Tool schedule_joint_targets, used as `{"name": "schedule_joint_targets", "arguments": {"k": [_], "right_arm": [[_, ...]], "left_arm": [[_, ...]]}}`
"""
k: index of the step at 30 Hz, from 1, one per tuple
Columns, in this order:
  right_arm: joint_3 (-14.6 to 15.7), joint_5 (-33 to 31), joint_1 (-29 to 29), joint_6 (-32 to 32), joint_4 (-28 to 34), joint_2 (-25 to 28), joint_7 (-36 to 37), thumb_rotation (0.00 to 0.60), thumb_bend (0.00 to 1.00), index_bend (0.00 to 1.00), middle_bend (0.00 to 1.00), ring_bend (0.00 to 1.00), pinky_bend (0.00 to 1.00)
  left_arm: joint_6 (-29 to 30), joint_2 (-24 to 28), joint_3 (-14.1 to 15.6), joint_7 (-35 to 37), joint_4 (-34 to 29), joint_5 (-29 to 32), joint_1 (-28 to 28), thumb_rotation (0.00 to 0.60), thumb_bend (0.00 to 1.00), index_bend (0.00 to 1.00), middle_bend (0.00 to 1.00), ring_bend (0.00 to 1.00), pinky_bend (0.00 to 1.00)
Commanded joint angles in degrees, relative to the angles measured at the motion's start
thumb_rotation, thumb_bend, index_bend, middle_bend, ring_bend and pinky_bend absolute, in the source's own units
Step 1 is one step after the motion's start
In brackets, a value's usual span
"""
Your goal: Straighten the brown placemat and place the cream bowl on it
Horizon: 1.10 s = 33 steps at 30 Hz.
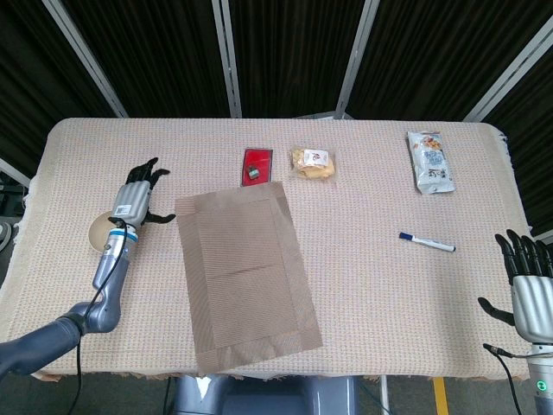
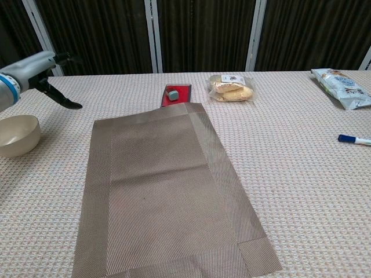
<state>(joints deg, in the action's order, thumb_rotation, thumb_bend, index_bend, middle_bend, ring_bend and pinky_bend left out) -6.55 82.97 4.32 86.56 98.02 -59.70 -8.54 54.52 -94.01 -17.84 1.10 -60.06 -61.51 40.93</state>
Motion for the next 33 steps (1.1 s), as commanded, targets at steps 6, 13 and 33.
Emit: {"name": "schedule_joint_targets", "arguments": {"k": [6,13,33], "right_arm": [[0.7,1.7,-0.1,0.1,0.1,0.3,1.4,0.6,0.0,0.0,0.0,0.0,0.0],[1.4,2.9,0.8,-1.4,-1.0,-0.1,2.5,0.6,0.0,0.0,0.0,0.0,0.0],[9.9,21.5,13.1,-19.8,2.8,-1.8,-0.9,0.6,0.0,0.0,0.0,0.0,0.0]], "left_arm": [[12.7,19.6,5.1,-9.9,-26.3,-2.6,-12.0,0.6,0.0,0.0,0.0,0.0,0.0],[28.0,30.5,10.0,-16.9,-43.0,-6.7,-23.1,0.6,0.0,0.0,0.0,0.0,0.0],[31.7,39.2,17.4,-20.9,-54.5,-14.6,-31.3,0.6,0.0,0.0,0.0,0.0,0.0]]}}
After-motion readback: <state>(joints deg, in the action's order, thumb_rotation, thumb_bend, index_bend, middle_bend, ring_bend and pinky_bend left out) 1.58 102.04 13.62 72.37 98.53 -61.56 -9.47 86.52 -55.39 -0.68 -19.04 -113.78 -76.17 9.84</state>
